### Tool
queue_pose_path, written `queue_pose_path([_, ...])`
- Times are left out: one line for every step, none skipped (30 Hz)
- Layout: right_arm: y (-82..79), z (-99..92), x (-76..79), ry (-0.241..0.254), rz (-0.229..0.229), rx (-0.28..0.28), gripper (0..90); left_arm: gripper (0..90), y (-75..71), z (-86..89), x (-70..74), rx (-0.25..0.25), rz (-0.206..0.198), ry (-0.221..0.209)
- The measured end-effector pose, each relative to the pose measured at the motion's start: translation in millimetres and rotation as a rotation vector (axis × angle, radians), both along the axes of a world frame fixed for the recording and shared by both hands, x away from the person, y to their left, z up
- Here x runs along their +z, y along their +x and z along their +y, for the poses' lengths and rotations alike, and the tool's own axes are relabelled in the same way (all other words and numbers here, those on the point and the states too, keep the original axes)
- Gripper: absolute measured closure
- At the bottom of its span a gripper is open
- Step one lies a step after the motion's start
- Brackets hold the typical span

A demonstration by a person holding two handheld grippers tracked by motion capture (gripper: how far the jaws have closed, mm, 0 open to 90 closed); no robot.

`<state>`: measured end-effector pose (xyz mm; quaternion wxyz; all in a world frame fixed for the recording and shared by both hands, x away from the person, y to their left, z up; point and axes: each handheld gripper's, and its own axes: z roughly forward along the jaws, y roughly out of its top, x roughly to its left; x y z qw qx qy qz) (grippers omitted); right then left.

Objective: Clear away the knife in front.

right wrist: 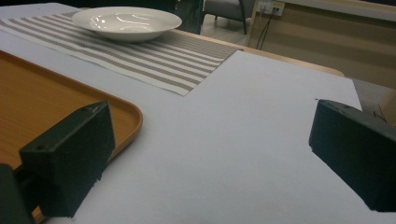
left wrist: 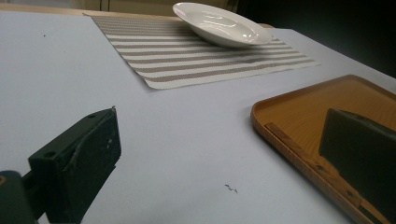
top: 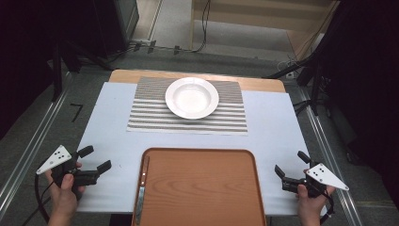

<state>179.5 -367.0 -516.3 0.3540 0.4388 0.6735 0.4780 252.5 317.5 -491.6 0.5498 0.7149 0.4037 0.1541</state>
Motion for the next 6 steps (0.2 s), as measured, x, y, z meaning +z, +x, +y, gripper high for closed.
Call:
queue_pose_path([-0.1, 0.1, 0.0, 0.003, 0.003, -0.001, 0.0, 0.0, 0.2, -0.1, 0.0, 0.0, 0.002, 0.003])
queue_pose_path([0.1, 0.1, -0.1, 0.002, 0.002, -0.001, 0.0, 0.0, 0.2, -0.3, 0.0, 0.0, 0.005, 0.004])
queue_pose_path([0.1, 0.2, -0.1, 0.001, 0.003, -0.001, 0.0, 0.0, 0.4, -0.4, -0.1, 0.0, 0.005, 0.004])
queue_pose_path([0.2, 0.2, -0.2, 0.001, 0.005, -0.001, 0.0, 0.0, 0.4, -0.6, -0.3, -0.001, 0.005, 0.004])
queue_pose_path([0.4, 0.3, -0.2, 0.0, 0.007, -0.002, 0.0, 0.0, 0.5, -0.6, -0.3, -0.001, 0.005, 0.005])
queue_pose_path([1.4, 0.4, -0.5, 0.0, 0.02, -0.003, 0.0, 0.0, 0.5, -0.7, -0.3, 0.0, 0.006, 0.005])
